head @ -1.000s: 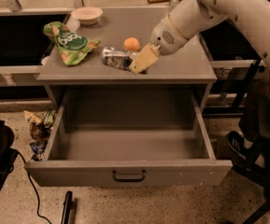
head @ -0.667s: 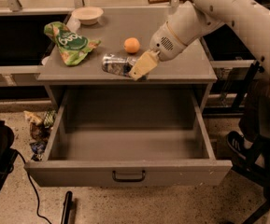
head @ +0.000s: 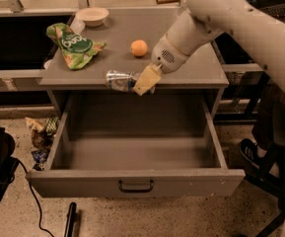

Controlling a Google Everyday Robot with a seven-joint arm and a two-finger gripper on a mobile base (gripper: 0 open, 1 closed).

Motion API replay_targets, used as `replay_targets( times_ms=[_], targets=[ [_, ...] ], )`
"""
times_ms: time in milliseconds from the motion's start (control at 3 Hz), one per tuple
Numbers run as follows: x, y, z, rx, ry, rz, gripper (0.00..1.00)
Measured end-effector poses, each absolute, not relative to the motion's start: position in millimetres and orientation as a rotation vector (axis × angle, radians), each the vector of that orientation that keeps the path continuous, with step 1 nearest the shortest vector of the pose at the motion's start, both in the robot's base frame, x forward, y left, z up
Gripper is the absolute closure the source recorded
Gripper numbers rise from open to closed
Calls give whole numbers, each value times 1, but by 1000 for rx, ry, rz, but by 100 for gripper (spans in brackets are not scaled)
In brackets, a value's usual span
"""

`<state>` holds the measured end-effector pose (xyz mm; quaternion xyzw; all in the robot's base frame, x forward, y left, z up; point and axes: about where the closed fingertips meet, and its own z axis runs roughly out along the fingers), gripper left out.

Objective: Place redbull can into top drawer

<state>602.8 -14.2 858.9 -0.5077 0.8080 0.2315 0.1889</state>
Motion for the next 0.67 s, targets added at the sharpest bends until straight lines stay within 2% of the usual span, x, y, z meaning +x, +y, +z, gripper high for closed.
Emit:
replay_targets(
  times_ms=[333, 667],
  targets=[
    [590, -22, 824, -1475, 2319, 443, 100],
    [575, -34, 780, -1495, 2378, 323, 100]
  ],
)
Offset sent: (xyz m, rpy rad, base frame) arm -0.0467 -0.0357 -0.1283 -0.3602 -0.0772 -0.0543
